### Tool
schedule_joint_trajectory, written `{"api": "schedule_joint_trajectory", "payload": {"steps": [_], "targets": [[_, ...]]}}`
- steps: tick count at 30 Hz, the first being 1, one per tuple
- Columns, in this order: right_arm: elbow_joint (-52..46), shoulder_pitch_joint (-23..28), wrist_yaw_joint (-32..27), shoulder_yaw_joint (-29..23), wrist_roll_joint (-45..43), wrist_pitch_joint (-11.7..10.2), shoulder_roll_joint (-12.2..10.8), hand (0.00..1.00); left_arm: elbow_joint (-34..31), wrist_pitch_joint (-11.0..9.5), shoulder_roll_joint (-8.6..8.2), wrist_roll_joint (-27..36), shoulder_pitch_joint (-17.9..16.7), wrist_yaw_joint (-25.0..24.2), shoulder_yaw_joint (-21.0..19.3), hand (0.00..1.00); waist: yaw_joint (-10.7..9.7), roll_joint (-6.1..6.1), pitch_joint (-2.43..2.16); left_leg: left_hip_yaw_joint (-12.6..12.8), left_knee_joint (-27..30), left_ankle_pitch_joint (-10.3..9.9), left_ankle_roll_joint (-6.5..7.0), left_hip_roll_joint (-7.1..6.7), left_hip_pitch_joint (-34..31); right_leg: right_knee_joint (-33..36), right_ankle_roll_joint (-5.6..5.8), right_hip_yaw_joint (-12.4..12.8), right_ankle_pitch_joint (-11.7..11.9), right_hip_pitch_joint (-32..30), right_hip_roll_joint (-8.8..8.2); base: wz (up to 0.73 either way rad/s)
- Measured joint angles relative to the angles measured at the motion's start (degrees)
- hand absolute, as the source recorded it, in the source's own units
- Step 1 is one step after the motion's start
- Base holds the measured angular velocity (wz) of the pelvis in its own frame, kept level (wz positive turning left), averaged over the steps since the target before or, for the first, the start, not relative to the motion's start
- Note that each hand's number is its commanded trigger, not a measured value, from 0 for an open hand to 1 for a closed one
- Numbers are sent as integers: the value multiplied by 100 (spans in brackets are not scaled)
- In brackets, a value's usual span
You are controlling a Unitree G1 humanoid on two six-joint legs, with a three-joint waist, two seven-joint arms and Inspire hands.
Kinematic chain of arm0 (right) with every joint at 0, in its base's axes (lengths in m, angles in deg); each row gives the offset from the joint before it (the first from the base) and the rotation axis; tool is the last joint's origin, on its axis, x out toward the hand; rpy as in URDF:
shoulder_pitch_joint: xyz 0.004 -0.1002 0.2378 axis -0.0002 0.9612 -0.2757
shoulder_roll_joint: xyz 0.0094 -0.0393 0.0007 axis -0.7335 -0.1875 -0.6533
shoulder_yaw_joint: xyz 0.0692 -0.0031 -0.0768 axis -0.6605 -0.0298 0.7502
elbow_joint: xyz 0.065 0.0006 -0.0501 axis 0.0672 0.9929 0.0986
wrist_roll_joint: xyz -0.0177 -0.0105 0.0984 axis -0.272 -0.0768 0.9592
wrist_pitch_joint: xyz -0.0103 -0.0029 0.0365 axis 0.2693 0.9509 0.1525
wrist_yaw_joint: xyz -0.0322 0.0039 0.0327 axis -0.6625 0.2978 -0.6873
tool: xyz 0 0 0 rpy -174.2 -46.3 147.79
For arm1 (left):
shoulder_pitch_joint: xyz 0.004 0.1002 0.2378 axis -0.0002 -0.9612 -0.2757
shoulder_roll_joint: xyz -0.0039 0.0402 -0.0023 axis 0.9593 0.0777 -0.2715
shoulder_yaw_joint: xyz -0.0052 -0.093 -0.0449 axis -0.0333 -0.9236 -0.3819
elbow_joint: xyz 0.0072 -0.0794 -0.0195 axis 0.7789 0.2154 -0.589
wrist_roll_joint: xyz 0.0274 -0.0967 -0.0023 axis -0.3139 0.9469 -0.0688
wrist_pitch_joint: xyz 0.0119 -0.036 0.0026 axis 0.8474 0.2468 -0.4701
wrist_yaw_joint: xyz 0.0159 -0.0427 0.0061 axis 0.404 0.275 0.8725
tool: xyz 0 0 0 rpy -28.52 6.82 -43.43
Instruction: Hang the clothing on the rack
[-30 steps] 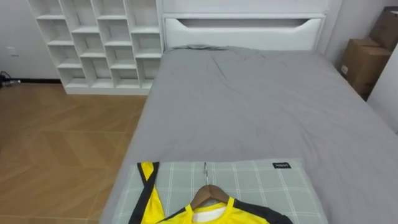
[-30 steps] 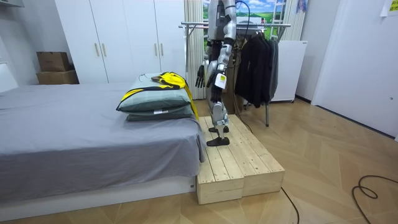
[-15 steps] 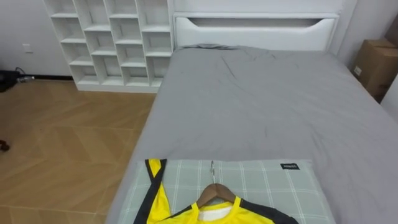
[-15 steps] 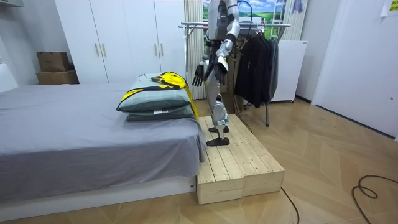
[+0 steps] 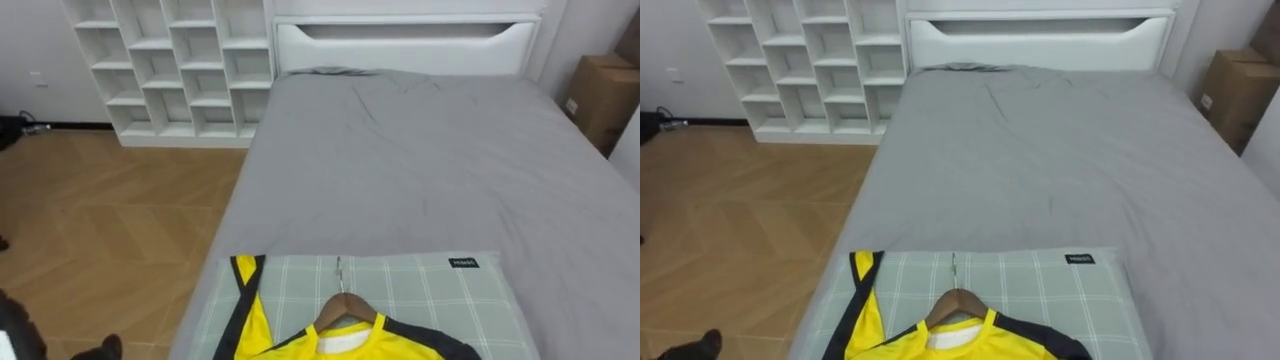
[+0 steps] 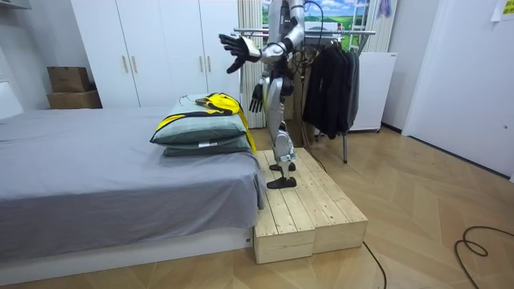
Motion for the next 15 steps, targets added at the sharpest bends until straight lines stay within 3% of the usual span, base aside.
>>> {"api": "schedule_joint_trajectory", "payload": {"steps": [10, 15], "targets": [[27, -52, 162, 71, -142, -6, 2, 0, -1272, 33, 14, -1220, 24, -124, 555, 0, -156, 3, -7, 78, 20, 2, -3, 17, 24, 1, -4, 141, 3, -1, 4, -6], [27, -61, 149, 100, -123, -7, 2, 0, -1326, 39, 12, -1223, 26, -190, 860, 0, -193, 4, -6, 81, 0, 3, -3, 17, 6, 2, -6, 146, 4, 1, 5, 0]]}}
